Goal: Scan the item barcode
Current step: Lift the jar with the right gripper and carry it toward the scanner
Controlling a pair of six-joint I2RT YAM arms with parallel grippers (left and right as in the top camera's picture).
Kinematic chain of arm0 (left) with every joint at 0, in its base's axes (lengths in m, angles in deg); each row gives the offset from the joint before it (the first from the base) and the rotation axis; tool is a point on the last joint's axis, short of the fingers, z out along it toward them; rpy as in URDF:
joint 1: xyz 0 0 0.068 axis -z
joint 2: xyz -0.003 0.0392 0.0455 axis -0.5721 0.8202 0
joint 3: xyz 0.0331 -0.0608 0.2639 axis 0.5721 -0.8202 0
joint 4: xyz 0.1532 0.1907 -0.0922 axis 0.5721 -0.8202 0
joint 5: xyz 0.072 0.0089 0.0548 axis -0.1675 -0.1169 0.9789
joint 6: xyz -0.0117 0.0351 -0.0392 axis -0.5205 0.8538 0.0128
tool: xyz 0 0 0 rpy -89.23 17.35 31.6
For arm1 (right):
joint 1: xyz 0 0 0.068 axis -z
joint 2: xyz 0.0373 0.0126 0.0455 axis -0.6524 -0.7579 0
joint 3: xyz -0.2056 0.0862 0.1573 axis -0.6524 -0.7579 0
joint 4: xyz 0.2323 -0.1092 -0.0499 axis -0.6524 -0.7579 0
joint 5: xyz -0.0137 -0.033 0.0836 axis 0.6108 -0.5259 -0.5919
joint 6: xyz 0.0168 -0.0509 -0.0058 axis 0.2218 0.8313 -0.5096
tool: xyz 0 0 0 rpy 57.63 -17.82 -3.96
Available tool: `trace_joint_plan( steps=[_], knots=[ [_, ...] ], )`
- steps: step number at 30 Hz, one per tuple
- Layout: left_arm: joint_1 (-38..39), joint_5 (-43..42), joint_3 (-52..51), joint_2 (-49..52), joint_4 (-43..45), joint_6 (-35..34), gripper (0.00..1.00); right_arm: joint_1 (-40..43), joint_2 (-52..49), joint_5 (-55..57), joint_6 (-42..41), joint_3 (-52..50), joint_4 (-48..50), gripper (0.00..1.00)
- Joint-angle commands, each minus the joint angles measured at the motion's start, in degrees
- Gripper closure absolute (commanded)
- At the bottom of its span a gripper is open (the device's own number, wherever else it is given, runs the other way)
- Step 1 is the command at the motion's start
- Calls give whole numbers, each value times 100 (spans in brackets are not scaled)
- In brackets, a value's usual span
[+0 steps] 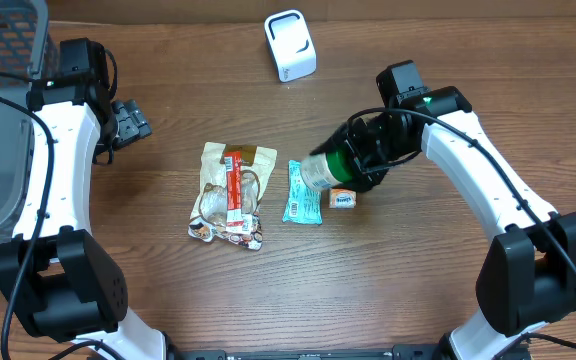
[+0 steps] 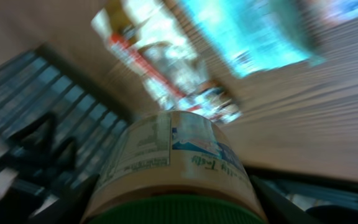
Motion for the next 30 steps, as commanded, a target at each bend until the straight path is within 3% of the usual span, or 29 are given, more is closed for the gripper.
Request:
trace_joint_plan(
  steps=[1,4,8,11,24,27,30],
  knots=[
    [-11,57,116,-120,7,151,0,13,72,-1060,-291,85,127,96],
    [-11,57,116,-120,7,151,0,15,72,-1143,-291,85,136,96],
    [-11,59,116,-120,7,151,0,13,72,-1279,-295,85,136,86],
    [-11,57,116,-120,7,151,0,15,72,-1611,-302,85,136,96],
    [-11,57,116,-120,7,151,0,15,72,-1755,-553,85,140,96],
    [-11,57,116,-120,7,151,0,15,72,-1191,-553,85,186,96],
    [-11,57,116,-120,7,151,0,11,72,70,-549,85,339,96]
  ],
)
